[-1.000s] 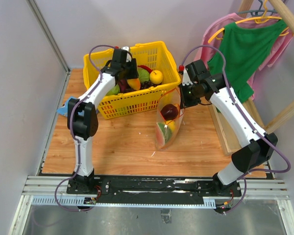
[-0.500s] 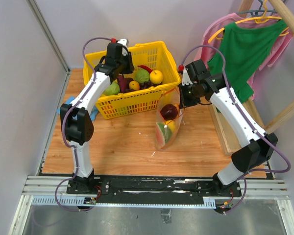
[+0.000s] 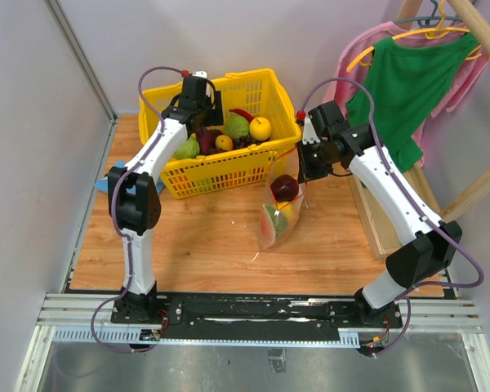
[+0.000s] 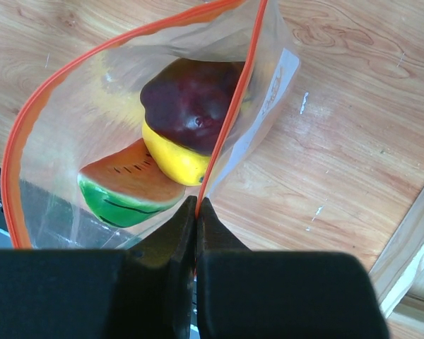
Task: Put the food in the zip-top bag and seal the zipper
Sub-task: Pick up the fake vegetable from the bin.
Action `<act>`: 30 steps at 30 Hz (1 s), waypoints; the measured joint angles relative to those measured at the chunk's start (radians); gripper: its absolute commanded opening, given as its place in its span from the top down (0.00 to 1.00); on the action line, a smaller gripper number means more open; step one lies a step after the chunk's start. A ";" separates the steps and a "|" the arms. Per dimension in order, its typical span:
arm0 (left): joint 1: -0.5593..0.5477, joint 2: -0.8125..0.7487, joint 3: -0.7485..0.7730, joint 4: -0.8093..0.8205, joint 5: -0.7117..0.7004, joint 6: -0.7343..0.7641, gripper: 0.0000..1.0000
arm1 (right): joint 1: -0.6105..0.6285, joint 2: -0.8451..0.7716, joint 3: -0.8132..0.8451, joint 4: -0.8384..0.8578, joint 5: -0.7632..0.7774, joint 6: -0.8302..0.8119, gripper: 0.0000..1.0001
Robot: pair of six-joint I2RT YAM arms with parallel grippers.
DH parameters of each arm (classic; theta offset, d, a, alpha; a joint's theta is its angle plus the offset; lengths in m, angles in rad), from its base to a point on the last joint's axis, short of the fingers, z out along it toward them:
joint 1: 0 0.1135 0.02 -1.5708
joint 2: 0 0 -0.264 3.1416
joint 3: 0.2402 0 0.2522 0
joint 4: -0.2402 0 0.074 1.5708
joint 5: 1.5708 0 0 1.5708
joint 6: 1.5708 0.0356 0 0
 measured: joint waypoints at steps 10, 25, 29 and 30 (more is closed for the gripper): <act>0.045 0.218 0.098 -0.032 -0.086 -0.047 0.14 | 0.000 0.000 -0.015 0.014 -0.005 0.000 0.98; 0.070 0.284 0.108 0.071 -0.047 -0.013 0.55 | 0.000 0.000 -0.034 0.024 -0.010 0.000 0.98; 0.072 0.263 0.071 0.101 -0.013 0.016 0.72 | 0.000 -0.003 -0.036 0.025 -0.009 0.000 0.98; 0.072 0.252 0.058 0.106 -0.005 0.015 0.75 | 0.000 -0.004 -0.037 0.026 -0.009 0.000 0.98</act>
